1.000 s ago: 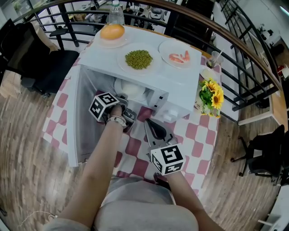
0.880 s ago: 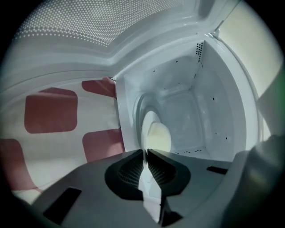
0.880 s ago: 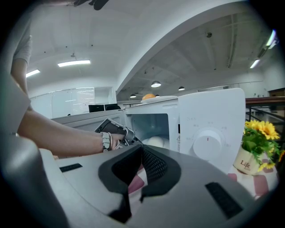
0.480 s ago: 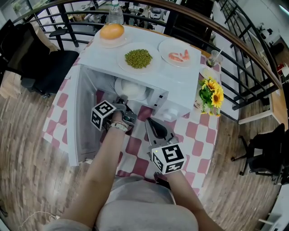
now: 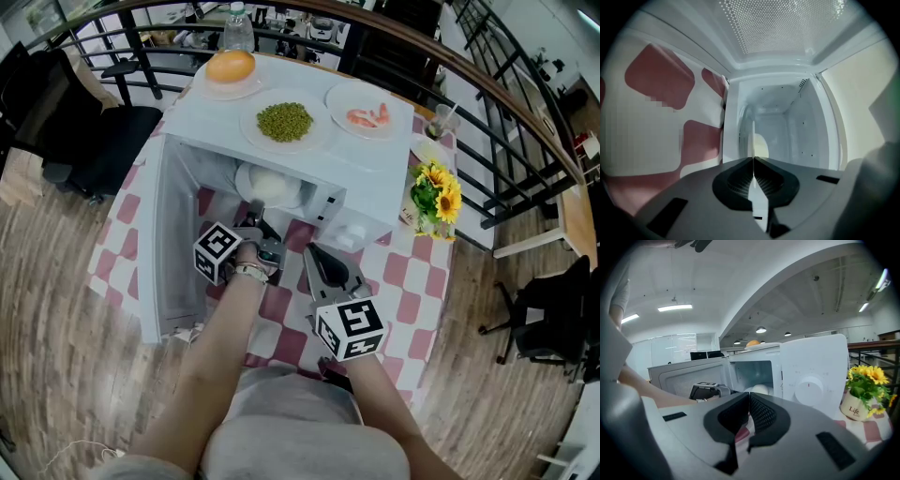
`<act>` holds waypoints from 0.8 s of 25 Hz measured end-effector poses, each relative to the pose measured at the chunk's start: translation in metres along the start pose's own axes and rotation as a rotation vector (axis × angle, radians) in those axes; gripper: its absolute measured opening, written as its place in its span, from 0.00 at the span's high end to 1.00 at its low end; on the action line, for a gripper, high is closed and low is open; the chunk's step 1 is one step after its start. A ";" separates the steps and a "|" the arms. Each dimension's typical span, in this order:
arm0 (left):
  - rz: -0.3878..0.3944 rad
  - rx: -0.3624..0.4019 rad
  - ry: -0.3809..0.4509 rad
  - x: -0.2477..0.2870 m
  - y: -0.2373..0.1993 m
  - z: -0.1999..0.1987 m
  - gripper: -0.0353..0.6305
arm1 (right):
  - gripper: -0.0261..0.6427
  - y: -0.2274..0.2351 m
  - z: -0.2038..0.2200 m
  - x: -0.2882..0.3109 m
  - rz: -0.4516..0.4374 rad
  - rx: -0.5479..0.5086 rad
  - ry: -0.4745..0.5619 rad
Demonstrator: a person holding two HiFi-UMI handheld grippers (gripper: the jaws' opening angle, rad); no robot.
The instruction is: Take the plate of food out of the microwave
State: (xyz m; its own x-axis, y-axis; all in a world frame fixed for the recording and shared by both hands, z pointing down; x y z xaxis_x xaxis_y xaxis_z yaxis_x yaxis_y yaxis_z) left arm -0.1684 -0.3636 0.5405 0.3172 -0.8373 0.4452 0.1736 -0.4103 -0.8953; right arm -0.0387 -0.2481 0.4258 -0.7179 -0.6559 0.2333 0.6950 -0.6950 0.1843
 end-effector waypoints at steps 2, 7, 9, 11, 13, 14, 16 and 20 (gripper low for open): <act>0.015 0.005 0.007 -0.002 0.000 0.002 0.93 | 0.92 0.000 0.000 -0.001 0.001 0.000 0.002; 0.045 0.017 0.017 -0.007 -0.002 0.008 0.93 | 0.92 0.000 0.001 -0.002 0.002 0.002 0.003; 0.054 0.017 0.024 -0.010 -0.002 0.010 0.93 | 0.92 -0.001 0.001 -0.003 0.000 0.000 0.001; 0.063 0.025 0.034 -0.015 -0.002 0.012 0.93 | 0.92 -0.001 0.000 -0.005 -0.001 -0.002 -0.001; 0.072 0.036 0.043 -0.020 -0.002 0.012 0.93 | 0.92 0.000 0.000 -0.006 0.001 -0.002 0.000; 0.075 0.039 0.047 -0.022 -0.002 0.012 0.93 | 0.92 0.000 0.000 -0.007 0.002 -0.001 0.001; 0.079 0.038 0.055 -0.027 -0.004 0.013 0.93 | 0.92 -0.001 0.000 -0.009 0.003 -0.002 0.005; 0.083 0.030 0.062 -0.036 -0.006 0.018 0.93 | 0.92 -0.005 0.000 -0.014 -0.003 -0.006 0.010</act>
State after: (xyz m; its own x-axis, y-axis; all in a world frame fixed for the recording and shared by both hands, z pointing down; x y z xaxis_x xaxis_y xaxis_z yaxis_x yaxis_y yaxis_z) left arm -0.1641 -0.3239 0.5303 0.2732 -0.8891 0.3673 0.1778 -0.3285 -0.9276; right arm -0.0326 -0.2354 0.4213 -0.7203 -0.6569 0.2229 0.6927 -0.6988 0.1788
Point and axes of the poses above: the fingertips, and each gripper's own axes: x forward along the fingers, y to its right, z out of its underside, the point moved 3 cm from there along -x, backward along the fingers, and after that the axes turned 15 degrees about -z, right-handed, at the moved point
